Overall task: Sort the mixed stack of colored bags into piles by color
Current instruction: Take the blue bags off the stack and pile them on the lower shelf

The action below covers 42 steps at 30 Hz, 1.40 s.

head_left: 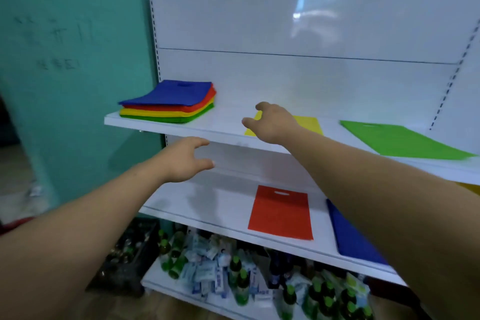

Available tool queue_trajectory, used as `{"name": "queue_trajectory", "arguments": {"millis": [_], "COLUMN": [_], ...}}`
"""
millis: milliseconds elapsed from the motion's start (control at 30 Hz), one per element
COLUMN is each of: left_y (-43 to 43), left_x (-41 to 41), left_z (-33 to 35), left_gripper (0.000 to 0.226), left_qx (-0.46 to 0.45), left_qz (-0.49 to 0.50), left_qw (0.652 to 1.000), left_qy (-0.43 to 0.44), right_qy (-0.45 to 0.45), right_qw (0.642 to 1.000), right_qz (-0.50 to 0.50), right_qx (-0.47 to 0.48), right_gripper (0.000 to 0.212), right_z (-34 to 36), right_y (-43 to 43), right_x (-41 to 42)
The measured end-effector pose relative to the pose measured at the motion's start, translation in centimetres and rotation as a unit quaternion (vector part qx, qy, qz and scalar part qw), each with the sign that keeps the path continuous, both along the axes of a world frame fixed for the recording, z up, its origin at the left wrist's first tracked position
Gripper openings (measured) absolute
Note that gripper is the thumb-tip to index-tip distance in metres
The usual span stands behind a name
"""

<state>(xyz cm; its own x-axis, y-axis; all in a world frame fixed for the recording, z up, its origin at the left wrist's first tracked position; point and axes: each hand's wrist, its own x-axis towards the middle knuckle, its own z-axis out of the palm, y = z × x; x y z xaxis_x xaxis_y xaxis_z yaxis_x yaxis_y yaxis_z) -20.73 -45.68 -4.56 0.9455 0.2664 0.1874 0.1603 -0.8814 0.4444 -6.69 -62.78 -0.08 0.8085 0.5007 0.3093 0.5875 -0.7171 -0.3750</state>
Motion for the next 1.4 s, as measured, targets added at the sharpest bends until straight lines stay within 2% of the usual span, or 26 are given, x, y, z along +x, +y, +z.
{"name": "queue_trajectory", "arguments": {"millis": [167,367,700,900,1133,1300,1400], "left_y": [6.4,14.4,26.5,34.6,43.2,46.0,46.4], "left_x": [2.0,7.2,14.2,18.5,24.4,27.3,27.9], "left_z": [1.3,3.0,3.6,3.0,2.9,1.7,0.9], "left_gripper": [0.065,0.064,0.069,0.067,0.062,0.070,0.070], "left_qx": [0.021,0.041,0.023,0.025,0.013,0.011,0.010], "left_qz": [0.042,0.081,0.108,0.080,0.015,-0.039,-0.052], "left_qw": [0.999,0.995,0.993,0.996,1.000,0.996,0.995], "left_qy": [-0.027,-0.049,-0.040,-0.028,-0.005,0.081,0.087], "right_qy": [0.005,0.003,0.003,0.015,0.061,0.080,0.079], "right_qw": [0.999,0.997,0.997,1.000,0.993,0.979,0.974], "right_qz": [0.029,0.070,0.072,0.021,-0.100,-0.186,-0.211], "right_qx": [0.015,0.026,0.010,0.007,-0.005,0.005,0.034], "right_gripper": [0.065,0.055,0.070,0.069,0.067,0.068,0.065], "right_z": [0.7,1.9,2.1,-0.2,-2.1,-2.6,-2.6], "right_y": [7.2,15.5,27.9,33.5,38.6,39.9,39.9], "right_x": [3.8,9.9,18.0,21.5,24.8,26.0,26.4]}}
